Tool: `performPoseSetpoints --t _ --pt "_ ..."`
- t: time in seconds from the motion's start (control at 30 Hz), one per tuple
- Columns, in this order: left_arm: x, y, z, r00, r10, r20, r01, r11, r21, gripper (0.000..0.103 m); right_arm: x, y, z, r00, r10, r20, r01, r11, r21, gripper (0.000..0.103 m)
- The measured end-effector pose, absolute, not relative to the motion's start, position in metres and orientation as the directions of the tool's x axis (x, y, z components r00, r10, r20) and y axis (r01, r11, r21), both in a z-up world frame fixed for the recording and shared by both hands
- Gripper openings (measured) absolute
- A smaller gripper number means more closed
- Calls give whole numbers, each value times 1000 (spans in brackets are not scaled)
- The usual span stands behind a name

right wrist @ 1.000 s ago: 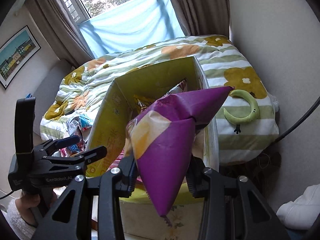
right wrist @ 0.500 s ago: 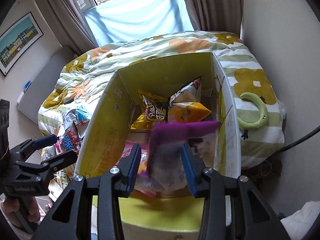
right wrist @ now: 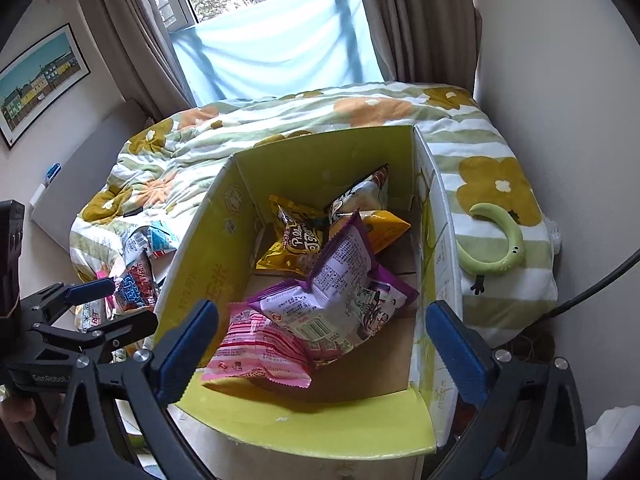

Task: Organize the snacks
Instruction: 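Release the pink bag into the box with the left tool while the right tool drops the purple bag, then grasp the pale potato-chip bag with the left tool while the right tool grasps the white Oishi bag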

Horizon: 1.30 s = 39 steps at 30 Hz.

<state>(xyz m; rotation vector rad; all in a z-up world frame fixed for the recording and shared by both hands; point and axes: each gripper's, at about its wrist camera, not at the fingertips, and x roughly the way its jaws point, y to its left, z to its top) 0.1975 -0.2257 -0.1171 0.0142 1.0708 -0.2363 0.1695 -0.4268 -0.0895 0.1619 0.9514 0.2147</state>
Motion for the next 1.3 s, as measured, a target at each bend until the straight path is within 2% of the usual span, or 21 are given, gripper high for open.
performPoseSetpoints --t 0.27,0.53,0.93,1.3 --pt "173 -218 -84 529 -161 -833 172 982 -80 99 154 -422 -61 590 275 -759 -152 961 231 103" --pt "130 -176 -57 593 -71 -802 51 997 -51 99 135 -398 -29 606 366 -706 -267 930 253 103" --pt "74 -51 -48 620 59 -782 -139 990 -35 99 107 -304 -20 548 503 -669 -407 859 311 103" --pt "66 65 -69 581 56 -812 -105 994 -7 99 84 -192 -47 553 479 -681 -332 877 347 103"
